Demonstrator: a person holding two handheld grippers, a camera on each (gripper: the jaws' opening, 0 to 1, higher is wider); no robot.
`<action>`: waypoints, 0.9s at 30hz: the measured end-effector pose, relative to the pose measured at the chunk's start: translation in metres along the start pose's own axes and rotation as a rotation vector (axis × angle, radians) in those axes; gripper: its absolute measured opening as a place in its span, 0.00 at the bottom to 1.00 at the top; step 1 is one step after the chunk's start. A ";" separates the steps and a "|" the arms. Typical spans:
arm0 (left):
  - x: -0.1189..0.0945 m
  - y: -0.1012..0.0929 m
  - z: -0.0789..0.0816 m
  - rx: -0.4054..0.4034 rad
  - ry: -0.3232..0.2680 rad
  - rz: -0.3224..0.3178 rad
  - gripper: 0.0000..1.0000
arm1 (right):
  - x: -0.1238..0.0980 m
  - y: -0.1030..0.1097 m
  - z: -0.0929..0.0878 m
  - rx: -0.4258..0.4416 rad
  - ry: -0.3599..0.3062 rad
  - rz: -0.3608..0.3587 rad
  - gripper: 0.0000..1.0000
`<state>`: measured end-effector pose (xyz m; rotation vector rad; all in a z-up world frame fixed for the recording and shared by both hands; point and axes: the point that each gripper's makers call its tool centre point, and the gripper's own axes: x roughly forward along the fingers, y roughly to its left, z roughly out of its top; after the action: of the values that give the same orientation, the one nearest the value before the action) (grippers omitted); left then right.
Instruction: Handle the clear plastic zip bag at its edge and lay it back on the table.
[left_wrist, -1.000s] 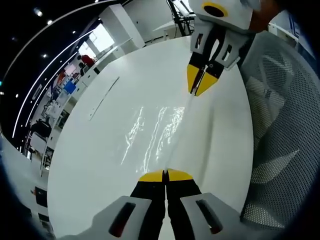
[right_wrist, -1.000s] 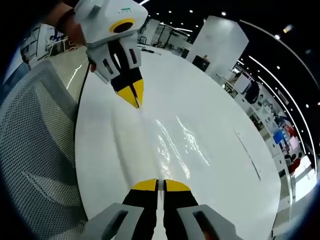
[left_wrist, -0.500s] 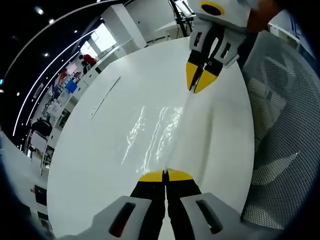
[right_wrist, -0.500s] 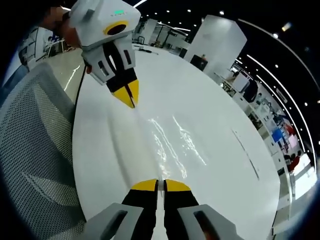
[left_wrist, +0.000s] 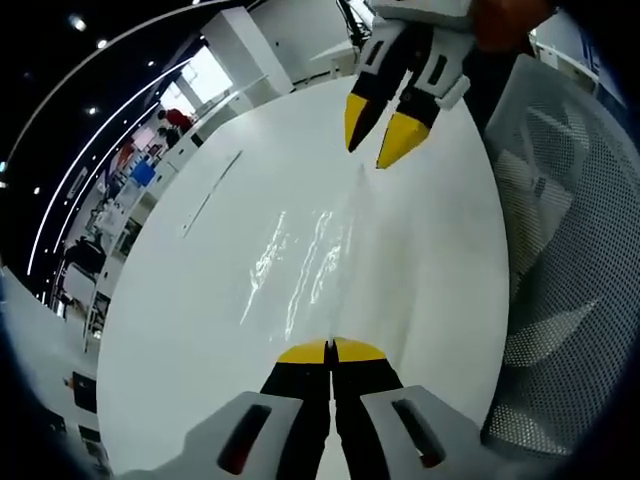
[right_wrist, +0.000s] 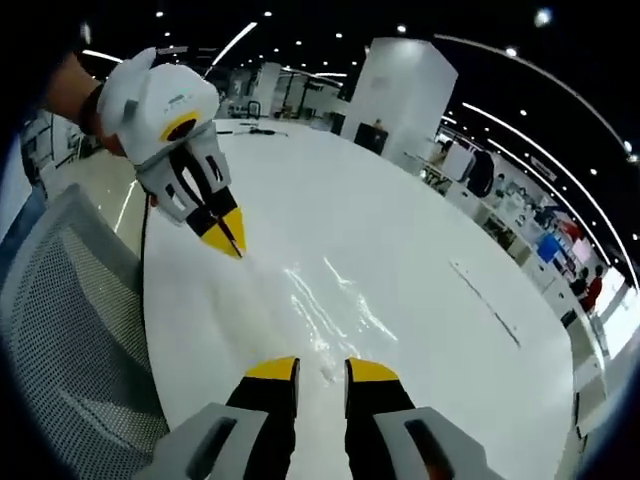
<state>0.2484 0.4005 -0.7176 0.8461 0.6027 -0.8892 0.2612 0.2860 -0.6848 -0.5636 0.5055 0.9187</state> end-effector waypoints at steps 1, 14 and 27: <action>0.000 0.000 0.000 0.001 0.000 -0.001 0.00 | -0.003 -0.001 0.004 0.003 -0.009 -0.004 0.14; -0.002 0.001 0.004 0.012 -0.007 0.007 0.00 | 0.014 0.009 0.034 -0.070 -0.024 0.065 0.14; -0.003 0.002 0.003 0.008 -0.009 0.008 0.00 | 0.041 0.033 0.020 -0.142 0.049 0.125 0.13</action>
<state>0.2489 0.4000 -0.7131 0.8506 0.5877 -0.8878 0.2580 0.3394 -0.7028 -0.6904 0.5269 1.0673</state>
